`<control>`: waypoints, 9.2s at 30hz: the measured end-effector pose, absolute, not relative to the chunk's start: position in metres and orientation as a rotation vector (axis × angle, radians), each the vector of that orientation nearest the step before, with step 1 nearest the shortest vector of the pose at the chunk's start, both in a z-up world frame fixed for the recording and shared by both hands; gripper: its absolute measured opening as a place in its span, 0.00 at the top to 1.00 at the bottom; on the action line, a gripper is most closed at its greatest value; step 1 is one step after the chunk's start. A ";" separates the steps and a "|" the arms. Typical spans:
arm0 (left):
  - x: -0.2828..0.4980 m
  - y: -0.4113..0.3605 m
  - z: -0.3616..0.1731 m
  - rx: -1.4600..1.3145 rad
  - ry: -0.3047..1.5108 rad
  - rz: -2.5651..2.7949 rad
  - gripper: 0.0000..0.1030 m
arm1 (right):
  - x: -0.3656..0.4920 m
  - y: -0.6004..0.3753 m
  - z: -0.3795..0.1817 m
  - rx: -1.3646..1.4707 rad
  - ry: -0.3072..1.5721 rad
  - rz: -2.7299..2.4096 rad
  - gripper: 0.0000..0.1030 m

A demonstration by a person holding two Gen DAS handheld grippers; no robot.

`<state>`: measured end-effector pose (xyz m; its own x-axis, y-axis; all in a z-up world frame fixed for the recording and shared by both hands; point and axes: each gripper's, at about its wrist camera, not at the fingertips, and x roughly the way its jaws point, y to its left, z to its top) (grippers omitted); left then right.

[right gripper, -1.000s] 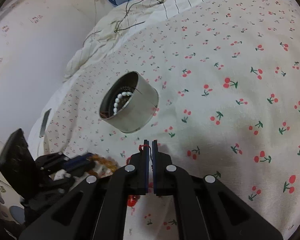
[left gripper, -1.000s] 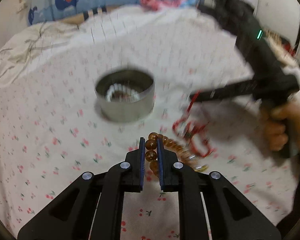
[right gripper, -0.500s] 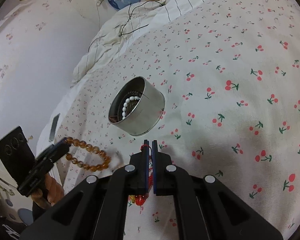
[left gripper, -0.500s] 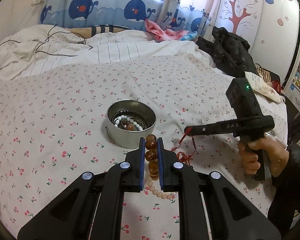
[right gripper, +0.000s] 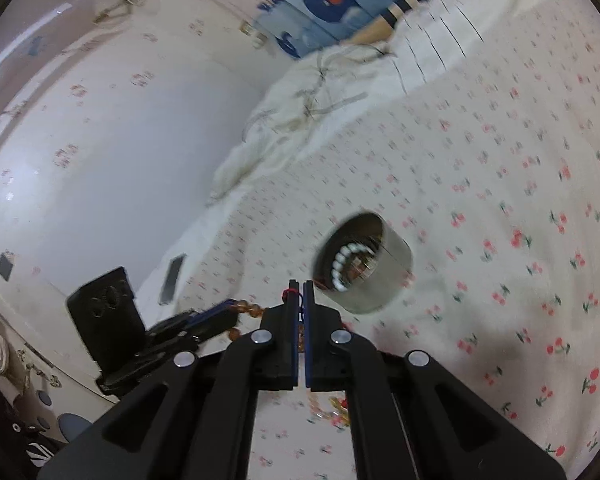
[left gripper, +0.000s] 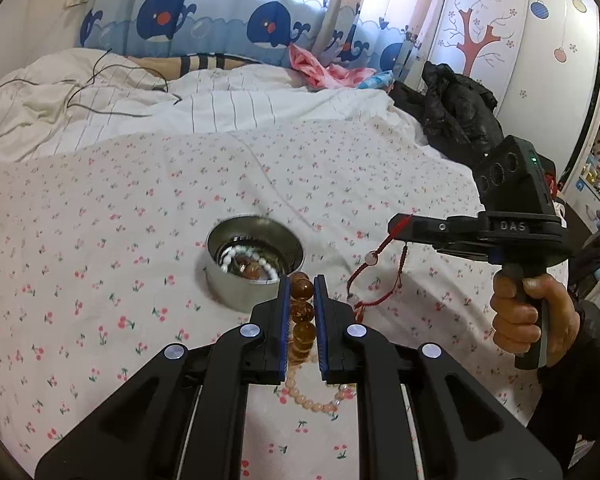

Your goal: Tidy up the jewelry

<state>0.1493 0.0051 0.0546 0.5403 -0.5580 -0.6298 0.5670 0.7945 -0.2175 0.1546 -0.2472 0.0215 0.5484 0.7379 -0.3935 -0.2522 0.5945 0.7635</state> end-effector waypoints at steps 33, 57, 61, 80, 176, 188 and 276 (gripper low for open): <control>0.249 -0.035 0.025 -0.068 0.901 -0.653 0.90 | 0.159 -0.251 0.034 0.742 0.760 0.692 0.98; 0.219 0.035 0.026 -0.159 0.889 -0.497 0.50 | 0.230 -0.205 0.030 0.796 0.785 0.675 0.98; 0.222 0.040 0.022 -0.191 0.896 -0.502 0.50 | 0.253 -0.176 0.013 0.551 0.872 0.535 0.97; 0.221 0.040 0.025 -0.202 0.901 -0.504 0.44 | 0.219 -0.155 0.010 0.065 0.933 0.371 0.39; 0.148 -0.015 -0.029 0.113 0.956 -0.593 0.21 | 0.158 -0.198 -0.012 0.025 0.992 0.341 0.44; 0.133 -0.033 -0.033 0.208 0.948 -0.652 0.54 | 0.152 -0.171 -0.016 -0.100 0.918 0.388 0.48; 0.228 -0.017 0.020 0.105 0.881 -0.407 0.57 | 0.167 -0.222 0.031 0.415 0.771 0.491 0.92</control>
